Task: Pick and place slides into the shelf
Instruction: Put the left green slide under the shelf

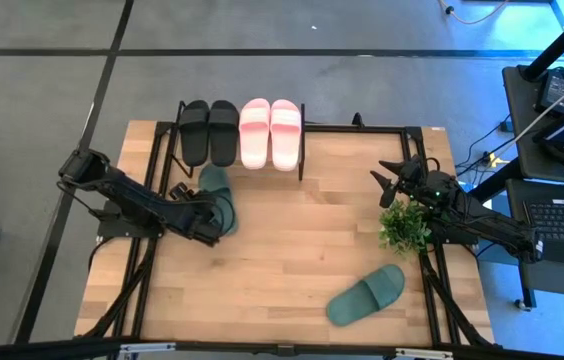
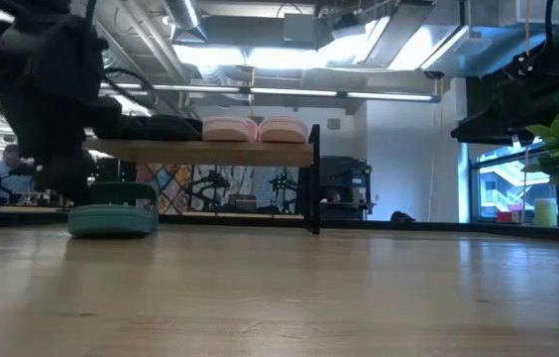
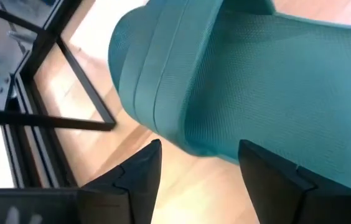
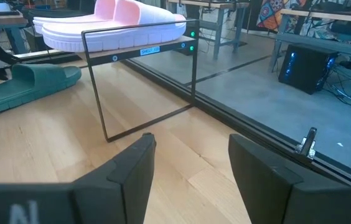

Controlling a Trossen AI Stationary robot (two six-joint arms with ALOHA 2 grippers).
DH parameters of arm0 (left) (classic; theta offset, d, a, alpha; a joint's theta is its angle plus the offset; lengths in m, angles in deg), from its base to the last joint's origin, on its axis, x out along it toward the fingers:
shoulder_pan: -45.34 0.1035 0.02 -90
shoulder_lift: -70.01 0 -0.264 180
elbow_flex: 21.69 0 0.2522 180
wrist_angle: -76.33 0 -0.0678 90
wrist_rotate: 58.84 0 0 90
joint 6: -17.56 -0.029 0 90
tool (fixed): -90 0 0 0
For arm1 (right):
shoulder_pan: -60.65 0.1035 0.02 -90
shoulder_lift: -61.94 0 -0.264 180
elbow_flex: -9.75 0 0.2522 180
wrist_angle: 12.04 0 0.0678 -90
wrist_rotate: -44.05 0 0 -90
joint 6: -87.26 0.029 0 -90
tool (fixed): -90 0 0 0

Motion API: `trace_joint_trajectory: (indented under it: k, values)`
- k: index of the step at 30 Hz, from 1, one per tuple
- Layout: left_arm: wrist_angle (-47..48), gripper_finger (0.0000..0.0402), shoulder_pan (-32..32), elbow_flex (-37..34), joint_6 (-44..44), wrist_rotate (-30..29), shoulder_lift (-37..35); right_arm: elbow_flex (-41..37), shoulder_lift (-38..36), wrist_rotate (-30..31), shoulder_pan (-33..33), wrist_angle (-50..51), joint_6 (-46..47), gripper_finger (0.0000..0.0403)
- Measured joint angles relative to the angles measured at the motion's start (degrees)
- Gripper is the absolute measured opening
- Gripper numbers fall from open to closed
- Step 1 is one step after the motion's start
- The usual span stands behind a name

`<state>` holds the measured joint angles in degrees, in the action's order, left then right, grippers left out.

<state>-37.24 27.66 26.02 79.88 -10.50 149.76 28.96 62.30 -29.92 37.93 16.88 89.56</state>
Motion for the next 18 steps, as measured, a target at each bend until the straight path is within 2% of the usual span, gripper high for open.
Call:
trace_joint_trajectory:
  k: [6, 9, 12, 16, 18]
  values:
    - [11.5, 0.0204, -1.7, 8.0, 3.5, 1.4, 0.0, 0.0, 0.0, 0.0, 0.0, 0.0, -2.8, 0.0206]
    - [11.8, 0.0203, -3.4, 12.0, 4.2, 1.8, 0.0, 0.0, 0.0, 0.0, 0.0, 0.0, -3.0, 0.0206]
    - [4.2, 0.0203, -5.8, 14.6, 1.8, 4.9, 0.0, 0.0, 0.0, 0.0, 0.0, 0.0, -3.0, 0.0206]
    - [-13.0, 0.0203, -8.5, 14.7, -4.0, 5.8, 0.0, 0.0, 0.0, 0.0, 0.0, 0.0, -3.2, 0.0206]
    - [-20.8, 0.0202, -8.8, 13.8, -7.0, 8.6, 0.2, 0.0, 0.0, 0.0, 0.0, 0.0, -4.3, 0.0206]
